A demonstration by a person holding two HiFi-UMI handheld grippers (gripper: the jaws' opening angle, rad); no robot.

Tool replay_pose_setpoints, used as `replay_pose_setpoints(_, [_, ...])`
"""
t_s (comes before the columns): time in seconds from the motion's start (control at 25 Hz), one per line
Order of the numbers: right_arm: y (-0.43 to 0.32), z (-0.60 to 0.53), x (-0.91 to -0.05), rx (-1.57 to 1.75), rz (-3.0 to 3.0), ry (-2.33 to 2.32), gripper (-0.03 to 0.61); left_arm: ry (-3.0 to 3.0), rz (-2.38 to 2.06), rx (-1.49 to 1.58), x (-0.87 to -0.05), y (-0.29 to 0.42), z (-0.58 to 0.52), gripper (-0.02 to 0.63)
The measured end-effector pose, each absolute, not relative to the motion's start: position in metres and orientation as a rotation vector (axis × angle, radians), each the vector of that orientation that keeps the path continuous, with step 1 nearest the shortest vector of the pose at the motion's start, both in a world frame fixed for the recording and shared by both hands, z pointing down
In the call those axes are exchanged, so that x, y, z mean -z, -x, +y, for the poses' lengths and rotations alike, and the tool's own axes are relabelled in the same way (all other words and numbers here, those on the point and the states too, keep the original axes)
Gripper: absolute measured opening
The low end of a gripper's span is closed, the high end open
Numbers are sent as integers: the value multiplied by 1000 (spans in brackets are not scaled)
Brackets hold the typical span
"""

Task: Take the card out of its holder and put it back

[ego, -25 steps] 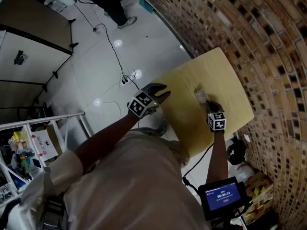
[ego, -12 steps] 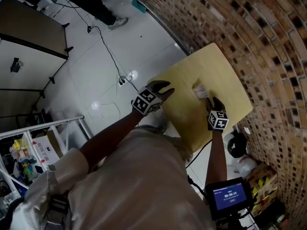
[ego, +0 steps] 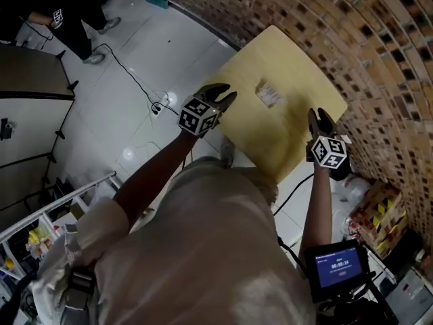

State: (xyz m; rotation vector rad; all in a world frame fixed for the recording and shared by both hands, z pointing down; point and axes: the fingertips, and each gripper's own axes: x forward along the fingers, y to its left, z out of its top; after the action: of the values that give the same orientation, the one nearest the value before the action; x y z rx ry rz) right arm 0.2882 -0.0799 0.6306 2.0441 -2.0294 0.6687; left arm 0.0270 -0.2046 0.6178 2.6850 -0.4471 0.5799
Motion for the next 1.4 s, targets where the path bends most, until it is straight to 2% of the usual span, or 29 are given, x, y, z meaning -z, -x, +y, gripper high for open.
replay_pose_setpoints(0.36, [-310,-24,-572,-531,-1945,-2282,122,-2657,-427,-585,-631,-40,-206,135])
replay_pose_setpoints(1.04, [-318,28,-602,-633,-1866,-2442,87,-2644,-495,-619,-627,-26,-195,126])
replay_pose_setpoints(1.12, [-316,27,-601,-630,-1871,-2431,87,-2653,-525,-637,-628,-27,-198,97])
replay_pose_setpoints(1.16, [-316,27,-601,-628,-1872,-2425,87,-2664,-546,-651,-629,-28,-200,36])
replay_pose_setpoints(1.2, [-316,28,-600,-625,-1872,-2421,87,-2674,-561,-661,-629,-29,-200,21])
replay_pose_setpoints(1.28, [-318,29,-600,-623,-1870,-2413,86,-2670,-560,-651,-628,-35,-199,24])
replay_pose_setpoints(1.4, [-319,27,-601,-625,-1870,-2391,84,-2636,-520,-611,-627,-43,-198,90])
